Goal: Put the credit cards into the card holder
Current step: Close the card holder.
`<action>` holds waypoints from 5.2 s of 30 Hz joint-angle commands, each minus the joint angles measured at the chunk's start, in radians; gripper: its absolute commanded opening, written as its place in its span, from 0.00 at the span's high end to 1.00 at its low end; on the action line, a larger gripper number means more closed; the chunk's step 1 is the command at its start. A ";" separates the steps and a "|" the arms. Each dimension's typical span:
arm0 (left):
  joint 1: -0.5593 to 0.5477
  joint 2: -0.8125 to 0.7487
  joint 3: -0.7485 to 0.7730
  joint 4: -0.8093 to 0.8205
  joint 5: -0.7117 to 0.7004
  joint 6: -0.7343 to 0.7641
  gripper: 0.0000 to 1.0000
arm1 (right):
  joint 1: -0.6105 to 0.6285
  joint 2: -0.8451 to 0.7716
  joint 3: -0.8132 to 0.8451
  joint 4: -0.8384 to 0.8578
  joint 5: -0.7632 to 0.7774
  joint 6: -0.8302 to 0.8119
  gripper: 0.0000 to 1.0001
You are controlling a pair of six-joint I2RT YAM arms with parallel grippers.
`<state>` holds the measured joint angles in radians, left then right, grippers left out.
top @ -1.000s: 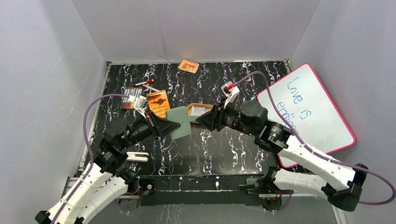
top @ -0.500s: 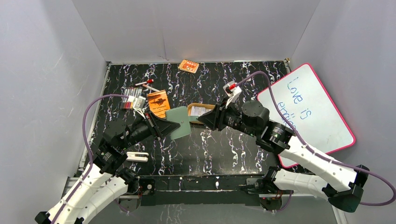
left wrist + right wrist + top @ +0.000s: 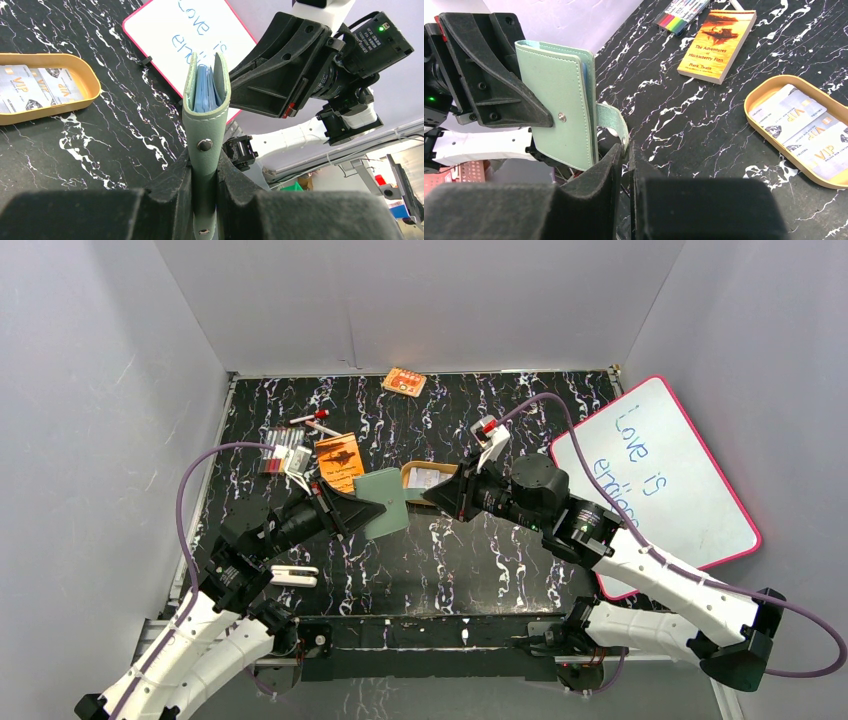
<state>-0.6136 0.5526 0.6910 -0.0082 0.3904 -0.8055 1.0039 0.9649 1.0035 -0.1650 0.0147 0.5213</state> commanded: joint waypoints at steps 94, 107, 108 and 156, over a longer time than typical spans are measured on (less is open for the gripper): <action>-0.003 0.196 0.010 -0.051 -0.311 0.124 1.00 | 0.004 0.157 0.032 0.133 0.100 0.051 1.00; -0.110 0.294 0.002 0.004 -0.405 0.121 1.00 | 0.002 0.069 -0.011 0.017 0.176 -0.014 1.00; -0.113 0.296 0.008 0.003 -0.411 0.130 1.00 | 0.002 0.064 -0.010 0.010 0.179 -0.020 1.00; -0.113 0.163 0.102 -0.170 -0.394 0.199 1.00 | -0.021 0.275 0.027 0.253 -0.096 0.065 1.00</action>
<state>-0.7296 0.7425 0.7364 -0.1970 -0.0116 -0.6102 0.9874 1.2377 0.9737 0.0257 -0.0677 0.5980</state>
